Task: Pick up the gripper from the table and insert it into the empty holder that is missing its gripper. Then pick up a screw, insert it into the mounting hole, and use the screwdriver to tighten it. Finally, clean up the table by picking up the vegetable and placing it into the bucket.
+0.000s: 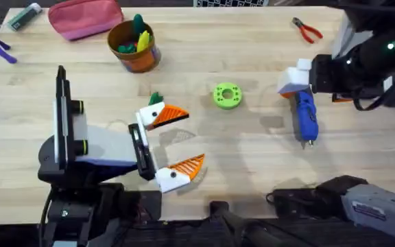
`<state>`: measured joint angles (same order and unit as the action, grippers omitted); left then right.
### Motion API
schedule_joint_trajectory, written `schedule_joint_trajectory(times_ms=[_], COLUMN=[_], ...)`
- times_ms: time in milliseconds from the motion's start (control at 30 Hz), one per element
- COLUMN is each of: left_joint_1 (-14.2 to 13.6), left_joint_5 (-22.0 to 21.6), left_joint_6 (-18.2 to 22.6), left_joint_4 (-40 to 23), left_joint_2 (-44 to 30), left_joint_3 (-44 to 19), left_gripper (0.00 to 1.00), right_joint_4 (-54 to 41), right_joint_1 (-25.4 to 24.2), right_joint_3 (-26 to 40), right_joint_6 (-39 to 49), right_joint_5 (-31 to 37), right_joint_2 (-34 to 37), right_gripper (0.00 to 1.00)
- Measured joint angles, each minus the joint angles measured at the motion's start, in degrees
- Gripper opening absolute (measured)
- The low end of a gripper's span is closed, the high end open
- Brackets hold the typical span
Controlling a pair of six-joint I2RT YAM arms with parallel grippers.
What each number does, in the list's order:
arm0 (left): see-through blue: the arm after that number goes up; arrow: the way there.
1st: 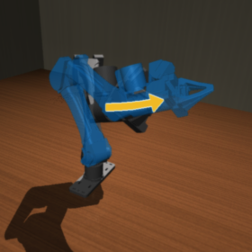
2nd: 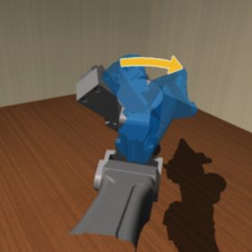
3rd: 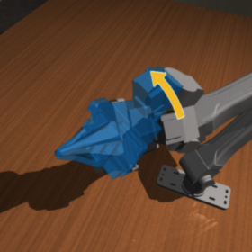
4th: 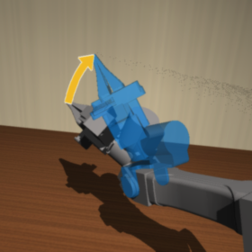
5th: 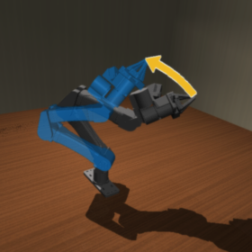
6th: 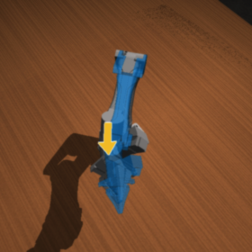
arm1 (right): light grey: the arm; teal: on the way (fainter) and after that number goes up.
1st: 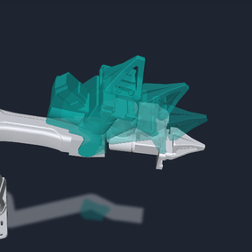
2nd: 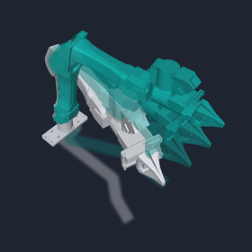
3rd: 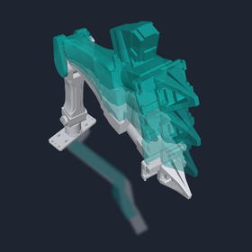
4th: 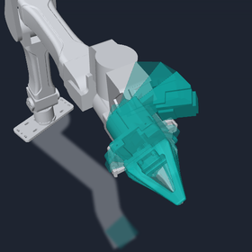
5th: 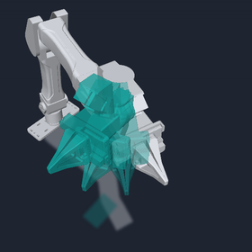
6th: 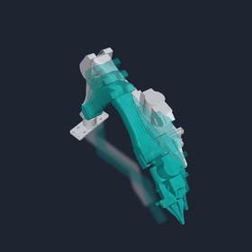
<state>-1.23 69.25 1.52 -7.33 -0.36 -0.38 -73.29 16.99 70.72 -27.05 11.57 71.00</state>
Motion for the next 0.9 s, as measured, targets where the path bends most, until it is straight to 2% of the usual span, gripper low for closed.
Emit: schedule_joint_trajectory(times_ms=[267, 300, 333, 500, 533, 900], left_joint_1=[0.0, 0.0, 0.0, 0.0, 0.0, 0.0], left_joint_5=[0.0, 0.0, 0.0, 0.0, 0.0, 0.0], left_joint_6=[0.0, 0.0, 0.0, 0.0, 0.2, 0.2], left_joint_4=[0.0, 0.0, 0.0, 0.0, 0.0, 0.0], left_joint_2=[0.0, 0.0, 0.0, 0.0, 0.0, 0.0], left_joint_3=[0.0, 0.0, 0.0, 0.0, 0.0, 0.0], left_gripper=[0.99, 0.937, 0.837, 0.064, 0.024, 0.019], right_joint_4=[0.0, 0.0, 0.0, 0.0, 0.0, 0.2], right_joint_1=[0.0, 0.0, 0.0, 0.0, 0.0, 0.0], right_joint_3=[0.0, 0.0, 0.0, 0.0, 0.0, 0.0], right_joint_6=[0.0, 0.0, 0.0, 0.0, 0.0, 0.0], right_joint_5=[0.0, 0.0, 0.0, 0.0, 0.0, 0.0], right_joint_2=[0.0, 0.0, 0.0, 0.0, 0.0, 0.0], right_gripper=[0.991, 0.99, 0.99, 0.991, 0.992, 0.99])
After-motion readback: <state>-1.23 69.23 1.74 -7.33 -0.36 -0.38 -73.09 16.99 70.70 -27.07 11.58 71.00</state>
